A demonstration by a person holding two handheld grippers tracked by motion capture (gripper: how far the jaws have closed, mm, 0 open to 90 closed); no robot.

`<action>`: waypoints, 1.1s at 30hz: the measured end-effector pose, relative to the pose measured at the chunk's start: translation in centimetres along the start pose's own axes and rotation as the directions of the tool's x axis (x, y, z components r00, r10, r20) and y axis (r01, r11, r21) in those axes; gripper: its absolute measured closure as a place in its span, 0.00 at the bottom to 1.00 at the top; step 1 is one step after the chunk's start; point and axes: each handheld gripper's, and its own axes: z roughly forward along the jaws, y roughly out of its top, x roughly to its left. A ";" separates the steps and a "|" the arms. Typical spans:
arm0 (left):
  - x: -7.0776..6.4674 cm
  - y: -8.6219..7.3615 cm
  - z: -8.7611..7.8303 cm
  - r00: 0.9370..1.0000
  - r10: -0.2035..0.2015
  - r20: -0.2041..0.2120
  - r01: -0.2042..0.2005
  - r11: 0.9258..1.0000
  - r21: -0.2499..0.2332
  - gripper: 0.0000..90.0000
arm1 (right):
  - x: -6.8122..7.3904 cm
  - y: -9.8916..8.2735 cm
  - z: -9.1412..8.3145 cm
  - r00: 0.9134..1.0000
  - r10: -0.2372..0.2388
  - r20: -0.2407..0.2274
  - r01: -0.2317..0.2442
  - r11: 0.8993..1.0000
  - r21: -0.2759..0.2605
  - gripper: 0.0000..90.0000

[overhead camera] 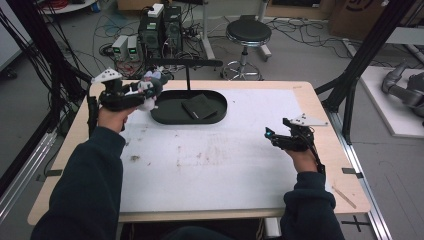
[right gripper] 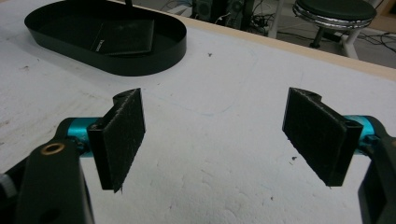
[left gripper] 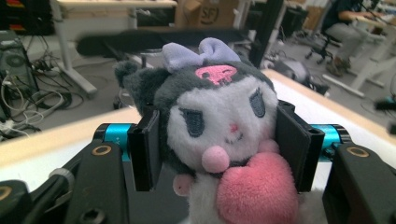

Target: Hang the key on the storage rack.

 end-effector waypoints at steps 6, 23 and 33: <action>2.0 2.3 2.4 0.999 -0.035 -0.038 0.034 0.999 -0.007 0.45 | -0.1 0.0 -0.1 1.000 0.003 -0.003 -0.003 1.000 -0.006 0.24; 4.7 2.0 4.5 0.980 -0.087 -0.181 0.090 0.996 0.007 0.45 | 0.0 0.0 -0.2 1.000 -0.001 -0.009 0.001 1.000 -0.006 0.24; 5.6 -1.6 4.8 0.959 -0.072 -0.275 0.094 0.993 0.068 0.45 | 0.0 -0.2 -0.3 1.000 0.002 -0.010 -0.002 1.000 -0.004 0.24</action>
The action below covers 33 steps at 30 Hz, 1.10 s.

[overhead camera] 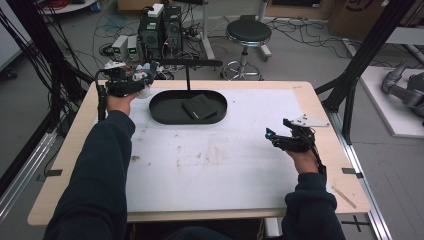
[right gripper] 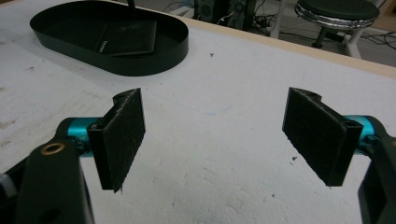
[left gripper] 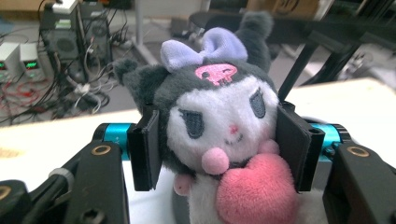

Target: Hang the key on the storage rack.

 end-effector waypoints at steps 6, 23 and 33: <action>-0.9 -0.9 1.5 0.998 0.053 -0.038 -0.051 0.997 0.062 0.43 | 0.0 0.0 0.1 1.000 -0.004 0.000 0.004 1.000 0.002 0.24; -2.7 -3.5 0.8 0.995 0.090 0.037 -0.093 0.994 0.062 0.24 | 0.2 -0.2 0.1 1.000 -0.027 -0.004 0.027 1.000 0.010 0.24; -3.4 -5.5 -5.0 0.986 0.130 0.106 -0.123 0.990 -0.065 0.24 | 0.2 -0.4 0.4 0.998 -0.061 -0.004 0.061 0.998 0.025 0.24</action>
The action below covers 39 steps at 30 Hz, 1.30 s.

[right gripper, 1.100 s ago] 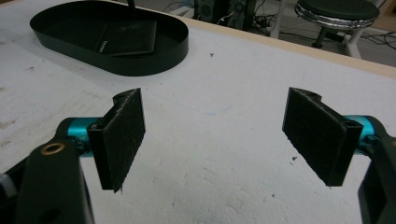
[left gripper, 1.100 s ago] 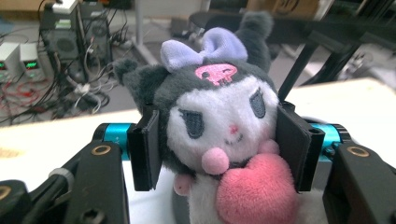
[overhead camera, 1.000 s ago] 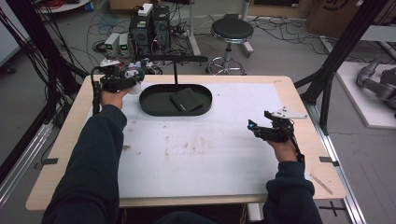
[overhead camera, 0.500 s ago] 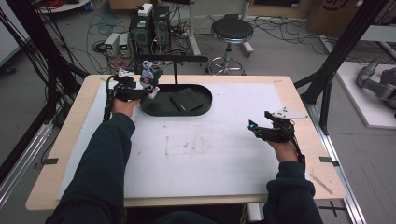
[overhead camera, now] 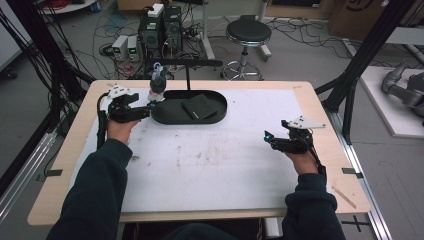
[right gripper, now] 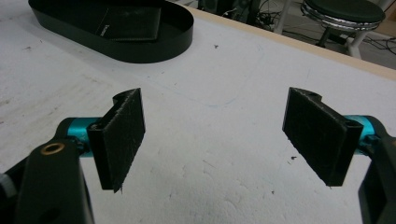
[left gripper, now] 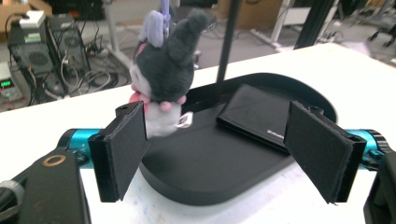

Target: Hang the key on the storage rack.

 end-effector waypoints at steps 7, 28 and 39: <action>-1.6 -1.9 -3.1 0.997 0.031 0.066 -0.026 0.996 -0.082 0.24 | 0.0 0.0 -0.6 1.000 -0.023 0.014 0.023 1.000 -0.011 0.24; -1.6 -4.5 -5.2 0.997 0.040 0.068 -0.034 0.995 -0.088 0.23 | -0.1 -0.4 -1.6 0.999 -0.036 0.041 0.037 0.999 -0.020 0.24; -1.2 -4.9 -5.2 0.998 0.024 0.059 -0.019 0.996 -0.083 0.23 | -0.2 -0.5 -1.4 0.999 -0.035 0.040 0.036 0.999 -0.011 0.24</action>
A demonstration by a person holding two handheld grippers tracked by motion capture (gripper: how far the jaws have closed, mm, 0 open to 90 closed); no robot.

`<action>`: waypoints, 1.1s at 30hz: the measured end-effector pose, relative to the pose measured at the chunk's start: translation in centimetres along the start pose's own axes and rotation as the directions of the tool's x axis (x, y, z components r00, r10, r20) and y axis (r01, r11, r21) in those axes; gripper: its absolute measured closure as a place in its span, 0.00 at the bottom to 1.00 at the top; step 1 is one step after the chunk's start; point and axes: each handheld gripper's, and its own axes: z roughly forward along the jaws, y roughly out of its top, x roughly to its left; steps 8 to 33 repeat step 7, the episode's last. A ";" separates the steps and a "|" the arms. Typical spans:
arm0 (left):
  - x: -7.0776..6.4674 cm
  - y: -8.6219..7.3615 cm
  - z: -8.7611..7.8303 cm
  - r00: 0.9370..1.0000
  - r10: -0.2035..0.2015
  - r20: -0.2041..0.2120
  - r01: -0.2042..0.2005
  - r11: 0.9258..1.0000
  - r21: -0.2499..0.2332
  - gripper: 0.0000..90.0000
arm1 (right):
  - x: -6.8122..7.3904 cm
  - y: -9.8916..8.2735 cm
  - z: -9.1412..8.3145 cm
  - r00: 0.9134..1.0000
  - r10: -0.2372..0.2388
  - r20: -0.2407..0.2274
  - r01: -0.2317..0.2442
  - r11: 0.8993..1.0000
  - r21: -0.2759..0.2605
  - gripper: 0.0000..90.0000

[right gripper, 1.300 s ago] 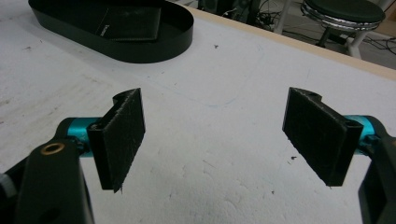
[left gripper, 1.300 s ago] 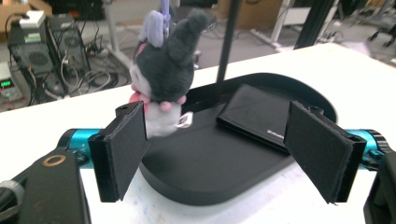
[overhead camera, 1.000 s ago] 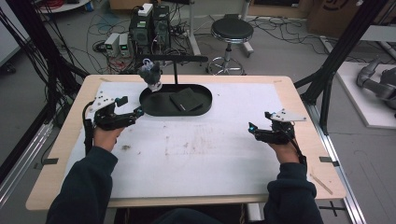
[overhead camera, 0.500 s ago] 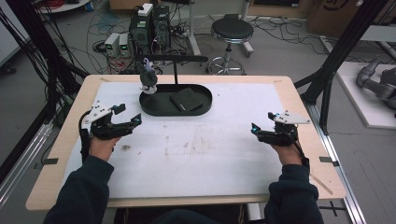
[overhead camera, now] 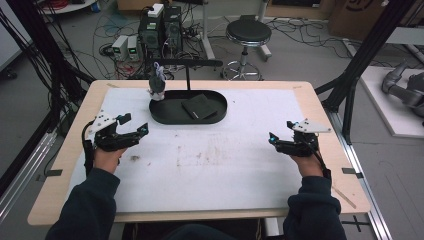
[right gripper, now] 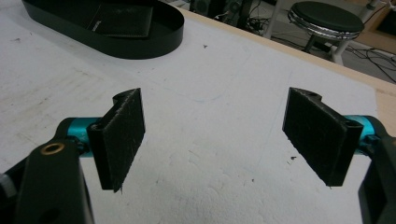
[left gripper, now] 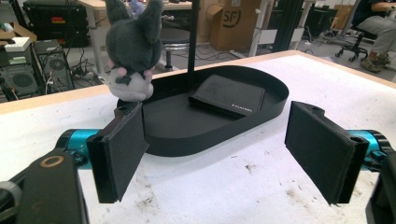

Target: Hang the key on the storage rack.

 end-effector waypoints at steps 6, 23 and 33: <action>0.1 0.0 0.0 1.000 0.002 -0.003 -0.002 1.000 -0.001 0.23 | -0.1 0.0 0.0 1.000 0.003 0.000 -0.003 1.000 -0.001 0.24; 0.1 0.0 0.0 1.000 0.002 -0.003 -0.002 1.000 -0.001 0.23 | -0.1 0.0 0.0 1.000 0.003 0.000 -0.003 1.000 -0.001 0.24; 0.1 0.0 0.0 1.000 0.002 -0.003 -0.002 1.000 -0.001 0.23 | -0.1 0.0 0.0 1.000 0.003 0.000 -0.003 1.000 -0.001 0.24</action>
